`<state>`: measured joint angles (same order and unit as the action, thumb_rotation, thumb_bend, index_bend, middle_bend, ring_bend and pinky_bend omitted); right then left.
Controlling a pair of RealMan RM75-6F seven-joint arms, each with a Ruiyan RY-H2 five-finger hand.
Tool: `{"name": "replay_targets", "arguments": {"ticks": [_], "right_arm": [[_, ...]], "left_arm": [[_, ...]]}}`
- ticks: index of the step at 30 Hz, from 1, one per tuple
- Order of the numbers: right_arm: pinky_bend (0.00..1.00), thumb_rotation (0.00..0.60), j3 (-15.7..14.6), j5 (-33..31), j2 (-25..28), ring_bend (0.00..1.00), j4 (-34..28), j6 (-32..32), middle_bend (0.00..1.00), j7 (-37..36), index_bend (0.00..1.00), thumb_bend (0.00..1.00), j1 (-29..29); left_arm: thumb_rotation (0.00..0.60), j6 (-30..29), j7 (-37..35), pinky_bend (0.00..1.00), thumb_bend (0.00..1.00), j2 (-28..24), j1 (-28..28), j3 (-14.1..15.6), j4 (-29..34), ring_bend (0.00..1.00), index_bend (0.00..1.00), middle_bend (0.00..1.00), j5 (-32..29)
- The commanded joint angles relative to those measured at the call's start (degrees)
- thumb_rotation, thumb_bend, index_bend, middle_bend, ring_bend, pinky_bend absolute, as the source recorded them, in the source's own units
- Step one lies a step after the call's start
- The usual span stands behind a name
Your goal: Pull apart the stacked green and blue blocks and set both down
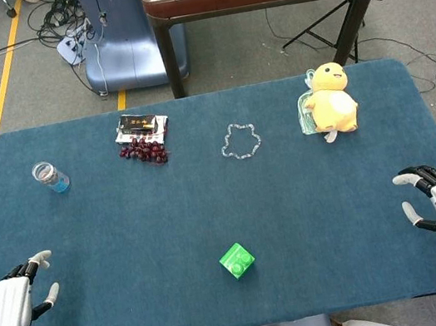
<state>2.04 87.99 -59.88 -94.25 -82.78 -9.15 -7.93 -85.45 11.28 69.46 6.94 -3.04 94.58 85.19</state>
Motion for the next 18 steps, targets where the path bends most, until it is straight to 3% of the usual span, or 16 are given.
{"name": "replay_targets", "arguments": {"ticks": [1,7,12,18], "right_arm": [[0.3,0.6,0.0,-0.01,-0.08,0.2,0.13,0.29,0.26,0.04,0.32,0.39,-0.07],[0.32,0.6,0.16,0.37,-0.25,0.2,0.27,0.72,0.26,-0.4,0.32,0.39,-0.38],[0.43,0.6,0.39,2.23,0.09,0.27,-0.82,1.28,0.29,-0.38,0.32,0.39,-1.55],[0.7,0.6,-0.29,7.6,0.76,0.59,-4.2,1.45,0.63,1.95,0.32,0.4,-3.28]], "left_arm": [[0.6,-0.03,0.1,0.58,0.32,0.08,-0.12,0.15,-0.13,0.43,0.33,0.4,0.03],[0.6,0.07,0.12,0.58,0.31,0.09,-0.03,-0.03,0.01,0.43,0.33,0.4,-0.11],[0.6,-0.01,0.35,0.58,0.31,0.16,-0.15,0.06,0.4,0.43,0.33,0.4,-0.15],[0.6,-0.15,0.24,0.6,0.31,0.86,-0.42,0.5,-0.21,0.43,0.33,0.4,0.21]]}}
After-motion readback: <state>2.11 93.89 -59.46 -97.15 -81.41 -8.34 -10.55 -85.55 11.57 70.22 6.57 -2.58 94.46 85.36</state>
